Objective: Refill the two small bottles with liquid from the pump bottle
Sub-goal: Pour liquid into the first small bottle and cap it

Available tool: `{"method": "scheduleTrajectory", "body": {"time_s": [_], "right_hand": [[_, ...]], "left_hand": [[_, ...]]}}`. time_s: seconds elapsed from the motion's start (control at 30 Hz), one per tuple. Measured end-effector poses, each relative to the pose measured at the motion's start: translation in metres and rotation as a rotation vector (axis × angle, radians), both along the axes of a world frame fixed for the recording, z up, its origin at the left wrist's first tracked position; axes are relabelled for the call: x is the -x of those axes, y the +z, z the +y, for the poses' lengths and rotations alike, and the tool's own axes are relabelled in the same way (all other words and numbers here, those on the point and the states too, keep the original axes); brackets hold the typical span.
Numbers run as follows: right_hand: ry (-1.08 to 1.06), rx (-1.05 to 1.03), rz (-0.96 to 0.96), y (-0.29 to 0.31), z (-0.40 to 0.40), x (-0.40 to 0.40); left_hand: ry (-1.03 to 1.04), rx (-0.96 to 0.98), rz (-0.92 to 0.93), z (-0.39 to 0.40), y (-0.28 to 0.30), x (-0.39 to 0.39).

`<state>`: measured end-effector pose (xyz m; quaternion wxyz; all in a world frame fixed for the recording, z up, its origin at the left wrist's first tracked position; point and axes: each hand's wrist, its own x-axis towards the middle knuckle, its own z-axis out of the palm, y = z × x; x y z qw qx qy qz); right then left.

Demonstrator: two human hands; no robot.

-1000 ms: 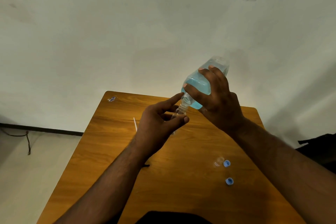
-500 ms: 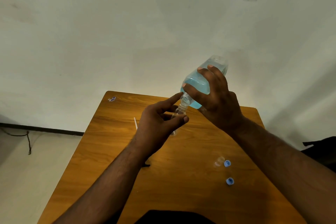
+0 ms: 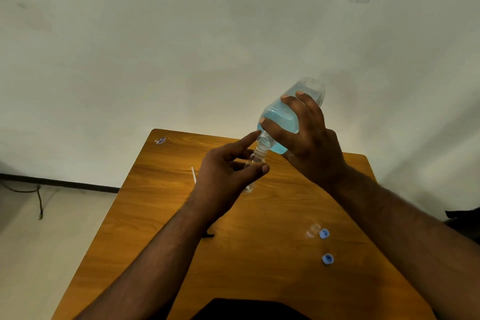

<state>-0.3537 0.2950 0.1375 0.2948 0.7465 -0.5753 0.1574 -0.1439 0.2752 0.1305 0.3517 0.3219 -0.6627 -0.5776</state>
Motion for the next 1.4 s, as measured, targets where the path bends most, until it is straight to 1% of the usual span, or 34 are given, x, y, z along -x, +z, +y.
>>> {"method": "scheduleTrajectory", "body": {"time_s": [1.4], "right_hand": [[0.002, 0.011, 0.022, 0.0027, 0.0011, -0.0037]], "left_hand": [[0.002, 0.009, 0.009, -0.0016, -0.0045, -0.0023]]}}
